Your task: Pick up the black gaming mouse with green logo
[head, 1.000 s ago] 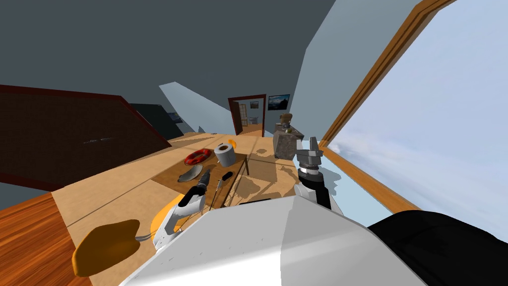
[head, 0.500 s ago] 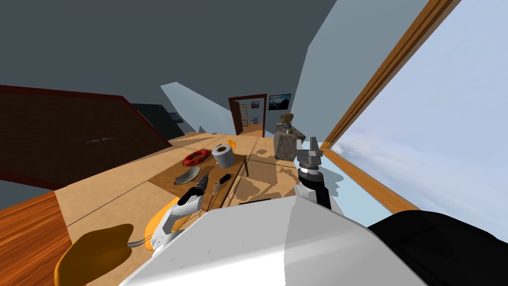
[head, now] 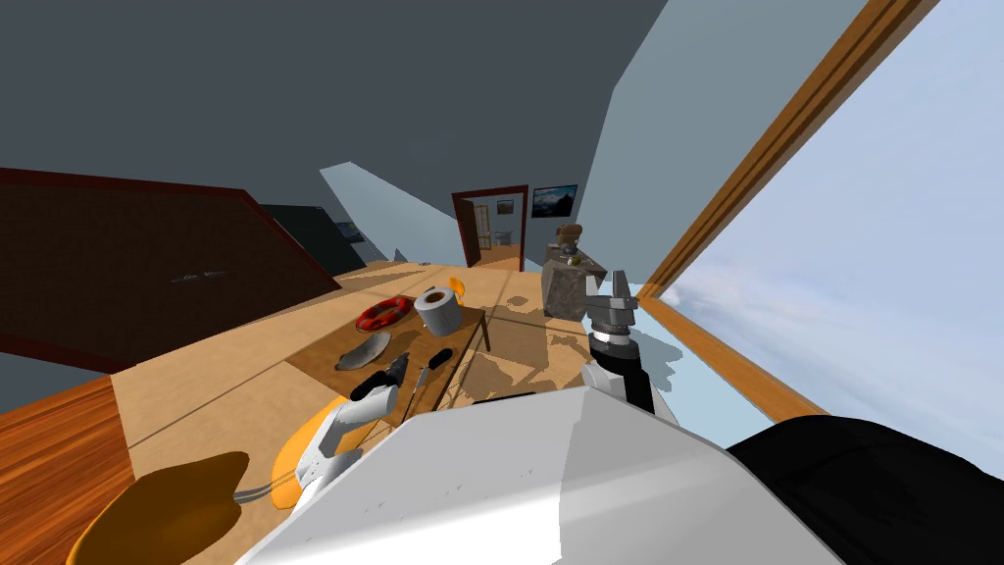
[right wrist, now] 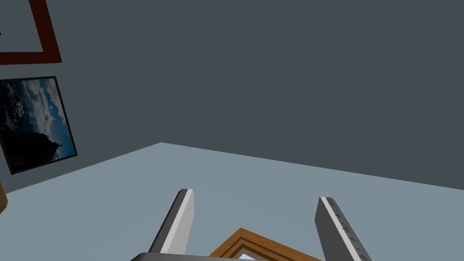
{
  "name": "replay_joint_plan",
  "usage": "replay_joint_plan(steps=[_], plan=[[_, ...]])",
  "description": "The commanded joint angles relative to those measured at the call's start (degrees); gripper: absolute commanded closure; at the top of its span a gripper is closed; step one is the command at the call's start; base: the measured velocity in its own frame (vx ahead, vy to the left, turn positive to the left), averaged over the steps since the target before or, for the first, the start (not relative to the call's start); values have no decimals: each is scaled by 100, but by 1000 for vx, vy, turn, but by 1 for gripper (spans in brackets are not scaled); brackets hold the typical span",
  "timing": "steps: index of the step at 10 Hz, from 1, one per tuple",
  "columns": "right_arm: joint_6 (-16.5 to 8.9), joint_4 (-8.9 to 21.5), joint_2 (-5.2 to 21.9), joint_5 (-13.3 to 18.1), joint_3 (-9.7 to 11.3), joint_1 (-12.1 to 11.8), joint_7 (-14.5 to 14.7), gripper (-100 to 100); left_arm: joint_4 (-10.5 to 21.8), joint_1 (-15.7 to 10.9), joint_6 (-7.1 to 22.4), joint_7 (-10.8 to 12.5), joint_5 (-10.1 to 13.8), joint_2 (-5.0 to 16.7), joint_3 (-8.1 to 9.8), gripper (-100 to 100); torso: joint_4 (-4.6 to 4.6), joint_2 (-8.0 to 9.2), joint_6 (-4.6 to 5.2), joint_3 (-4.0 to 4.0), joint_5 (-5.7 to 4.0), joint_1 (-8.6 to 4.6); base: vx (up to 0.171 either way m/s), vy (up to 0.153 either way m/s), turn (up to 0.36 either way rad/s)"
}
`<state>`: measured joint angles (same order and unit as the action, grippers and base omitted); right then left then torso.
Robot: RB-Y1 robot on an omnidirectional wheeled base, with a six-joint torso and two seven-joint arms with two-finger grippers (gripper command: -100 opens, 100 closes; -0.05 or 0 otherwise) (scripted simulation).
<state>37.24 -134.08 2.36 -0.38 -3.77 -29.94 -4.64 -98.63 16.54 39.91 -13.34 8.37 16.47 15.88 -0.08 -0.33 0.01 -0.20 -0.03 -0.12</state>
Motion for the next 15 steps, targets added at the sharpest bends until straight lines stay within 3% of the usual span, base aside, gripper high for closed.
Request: replay_joint_plan(steps=[1,4,6,9,15], plan=[[0,0,0,0,0,0,0,0,273,-70,286,-57,81,88,101,-100,0,0,0,0,0,0,120,-57,32],[0,0,0,0,0,0,0,0,428,-124,664,-85,116,134,161,-100,-2,-6,0,-4,1,4,87,-32,14],[0,0,0,0,0,0,0,0,722,-221,1036,-133,187,228,271,-100,0,2,0,1,2,11,88,-22,8],[0,0,0,0,0,0,0,0,860,-265,1343,-154,223,273,320,-100,0,0,1,-1,2,10,73,-20,-1],[0,0,1,0,0,0,0,0,1536,-440,2255,-224,437,429,513,-100,-3,-12,1,-8,4,18,101,-7,-29]])
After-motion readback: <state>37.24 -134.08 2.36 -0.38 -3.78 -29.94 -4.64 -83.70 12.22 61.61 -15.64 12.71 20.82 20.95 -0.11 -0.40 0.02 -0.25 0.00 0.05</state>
